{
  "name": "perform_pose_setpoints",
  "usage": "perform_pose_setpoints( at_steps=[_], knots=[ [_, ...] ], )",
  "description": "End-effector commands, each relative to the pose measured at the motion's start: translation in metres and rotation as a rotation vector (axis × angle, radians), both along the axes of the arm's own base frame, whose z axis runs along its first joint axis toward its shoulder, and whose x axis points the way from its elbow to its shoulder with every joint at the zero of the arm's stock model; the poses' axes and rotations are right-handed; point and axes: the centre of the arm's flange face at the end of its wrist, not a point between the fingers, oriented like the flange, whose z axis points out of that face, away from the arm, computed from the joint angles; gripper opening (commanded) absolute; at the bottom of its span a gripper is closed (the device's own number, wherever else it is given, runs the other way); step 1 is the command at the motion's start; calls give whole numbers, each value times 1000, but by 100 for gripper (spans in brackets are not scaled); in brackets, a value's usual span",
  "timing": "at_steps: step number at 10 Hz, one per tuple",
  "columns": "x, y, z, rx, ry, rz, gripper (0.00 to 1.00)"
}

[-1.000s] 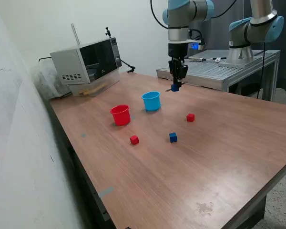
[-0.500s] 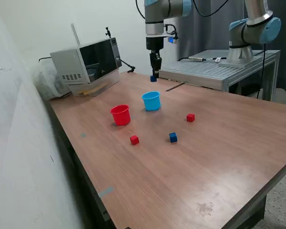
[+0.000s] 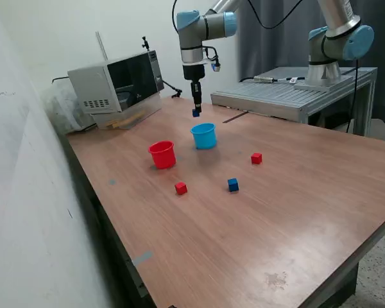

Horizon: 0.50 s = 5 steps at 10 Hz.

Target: Place red objects in the red bin, and blue objects in the blue bin.

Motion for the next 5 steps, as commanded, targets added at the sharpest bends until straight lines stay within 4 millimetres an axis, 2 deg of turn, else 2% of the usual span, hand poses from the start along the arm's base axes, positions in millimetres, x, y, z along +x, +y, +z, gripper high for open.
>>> perform_pose_setpoints(
  at_steps=[1,5],
  knots=[
    [0,-4,-6,-5,-10,8,100],
    [-1,-11,-6,-48,3,25,100]
  ],
)
